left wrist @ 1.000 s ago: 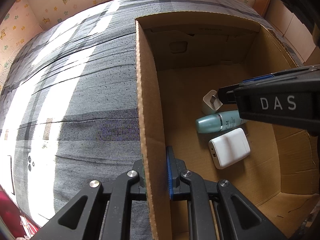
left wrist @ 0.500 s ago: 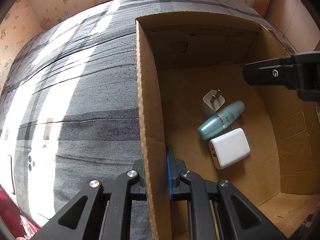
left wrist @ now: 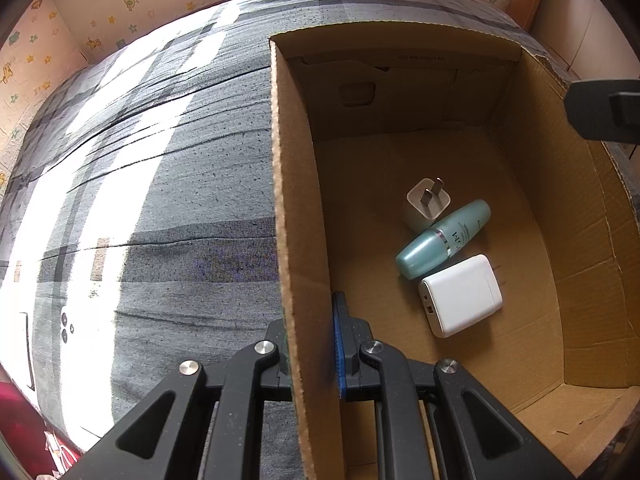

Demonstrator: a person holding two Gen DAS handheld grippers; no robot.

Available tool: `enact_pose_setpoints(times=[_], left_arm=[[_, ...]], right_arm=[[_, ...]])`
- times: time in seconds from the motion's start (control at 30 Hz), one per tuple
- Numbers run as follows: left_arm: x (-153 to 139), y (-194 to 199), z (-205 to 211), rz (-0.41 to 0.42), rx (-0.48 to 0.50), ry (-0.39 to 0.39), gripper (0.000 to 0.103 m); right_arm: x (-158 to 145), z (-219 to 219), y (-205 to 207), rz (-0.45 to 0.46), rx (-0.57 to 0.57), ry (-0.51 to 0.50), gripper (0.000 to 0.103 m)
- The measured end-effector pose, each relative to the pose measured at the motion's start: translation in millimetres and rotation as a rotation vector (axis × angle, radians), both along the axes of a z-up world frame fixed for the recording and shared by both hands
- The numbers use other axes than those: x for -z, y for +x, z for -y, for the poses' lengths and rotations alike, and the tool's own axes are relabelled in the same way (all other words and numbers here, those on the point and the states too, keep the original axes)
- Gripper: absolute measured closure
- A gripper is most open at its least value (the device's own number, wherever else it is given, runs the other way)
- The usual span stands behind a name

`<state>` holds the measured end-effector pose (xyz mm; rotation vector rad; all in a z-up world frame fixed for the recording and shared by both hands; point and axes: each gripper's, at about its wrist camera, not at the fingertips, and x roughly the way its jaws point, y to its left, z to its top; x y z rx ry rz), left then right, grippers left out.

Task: Organize rigid objects
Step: 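Withdraw the right gripper from the box toward the white remote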

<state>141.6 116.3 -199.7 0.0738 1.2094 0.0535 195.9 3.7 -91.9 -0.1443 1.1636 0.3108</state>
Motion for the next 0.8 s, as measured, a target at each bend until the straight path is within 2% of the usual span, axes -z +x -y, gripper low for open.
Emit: enact_pose_setpoints(times=[0.17,0.4,0.8], left_arm=[[-0.8,0.3,1.7,0.000,-0.001,0.001,0.090],[0.3,0.0,3.5,0.001,-0.002,0.005,0.090],[1.2,0.1,3.4,0.000,-0.002,0.008,0.090]], right_arm=[[-22.5,23.5,-9.4,0.049,0.015,0.022,0.002],[-44.3,69.1,-17.6,0.105,0.076,-0.002,0.001],[-47.5,147.8,-26.0,0.109,0.215,-0.020,0.000]])
